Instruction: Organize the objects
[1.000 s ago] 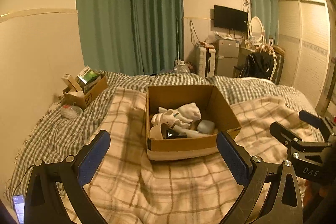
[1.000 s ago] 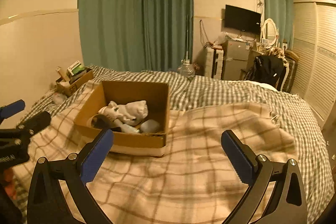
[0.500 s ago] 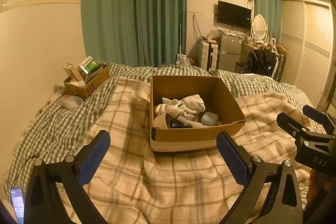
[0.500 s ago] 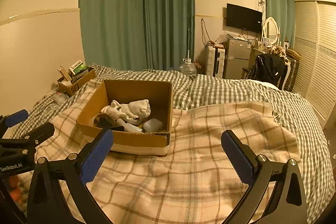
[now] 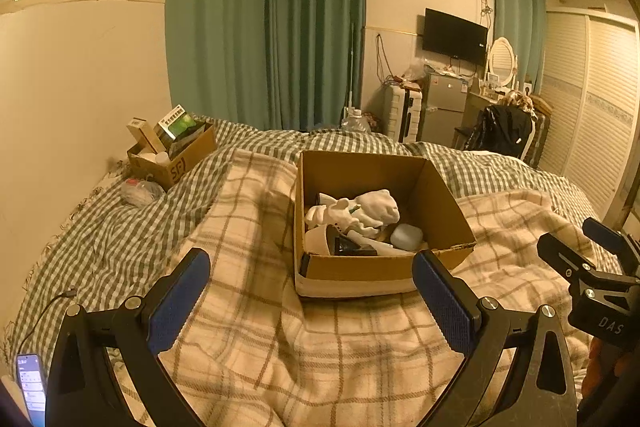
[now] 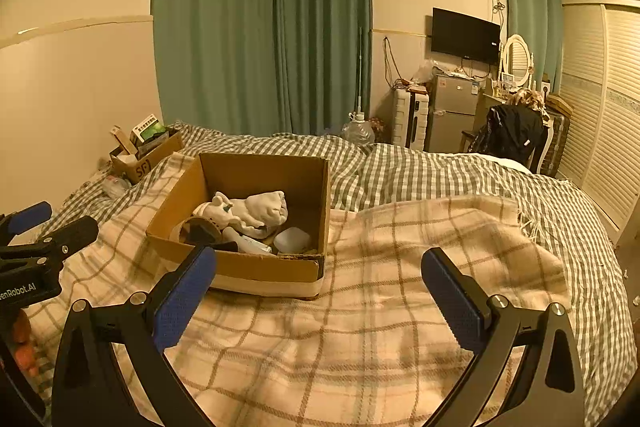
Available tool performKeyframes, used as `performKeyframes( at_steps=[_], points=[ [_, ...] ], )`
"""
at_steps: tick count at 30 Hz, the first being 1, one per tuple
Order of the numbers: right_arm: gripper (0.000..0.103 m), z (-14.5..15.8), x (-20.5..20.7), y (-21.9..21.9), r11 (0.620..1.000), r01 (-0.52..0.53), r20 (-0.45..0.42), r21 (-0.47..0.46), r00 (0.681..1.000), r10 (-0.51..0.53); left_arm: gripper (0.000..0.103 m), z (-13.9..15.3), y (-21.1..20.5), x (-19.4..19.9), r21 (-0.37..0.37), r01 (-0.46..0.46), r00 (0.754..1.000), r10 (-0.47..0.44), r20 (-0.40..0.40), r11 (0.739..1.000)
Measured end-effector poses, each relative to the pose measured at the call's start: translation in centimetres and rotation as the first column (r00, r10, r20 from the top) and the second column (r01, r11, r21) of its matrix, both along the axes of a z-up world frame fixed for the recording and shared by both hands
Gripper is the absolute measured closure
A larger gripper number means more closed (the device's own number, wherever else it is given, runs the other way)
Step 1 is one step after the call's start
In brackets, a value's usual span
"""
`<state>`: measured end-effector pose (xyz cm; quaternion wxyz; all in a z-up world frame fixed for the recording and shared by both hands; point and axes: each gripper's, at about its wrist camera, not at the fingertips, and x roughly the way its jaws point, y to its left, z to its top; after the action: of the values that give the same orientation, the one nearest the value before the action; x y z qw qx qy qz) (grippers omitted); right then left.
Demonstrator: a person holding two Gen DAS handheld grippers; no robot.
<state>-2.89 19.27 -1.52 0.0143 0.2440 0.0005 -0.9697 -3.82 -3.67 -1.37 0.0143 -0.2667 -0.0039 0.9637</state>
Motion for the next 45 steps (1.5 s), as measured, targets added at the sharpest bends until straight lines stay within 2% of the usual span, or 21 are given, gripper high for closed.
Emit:
performKeyframes(
  at_steps=[6,15,24,45],
  points=[
    [0.0,-0.1,-0.1,0.1,1.0,-0.005,0.003,-0.001,1.0,0.005,0.0,-0.4,-0.1,-0.2,0.013,-0.01,1.0,0.01,0.014,1.0],
    [0.0,-0.1,-0.1,0.2,1.0,-0.001,0.009,-0.006,1.0,0.001,0.0,-1.0,0.8,0.0,-0.015,0.012,0.999,-0.011,0.03,1.0],
    [0.0,0.1,0.0,0.4,1.0,-0.001,0.008,-0.017,1.0,0.001,0.0,-1.1,0.7,0.4,-0.022,0.01,1.0,-0.009,0.016,1.0],
    [0.0,-0.2,-0.1,-0.1,1.0,0.0,0.014,0.016,1.0,0.0,0.0,-1.3,0.4,0.5,-0.032,-0.01,0.999,0.011,0.031,0.999]
  ],
)
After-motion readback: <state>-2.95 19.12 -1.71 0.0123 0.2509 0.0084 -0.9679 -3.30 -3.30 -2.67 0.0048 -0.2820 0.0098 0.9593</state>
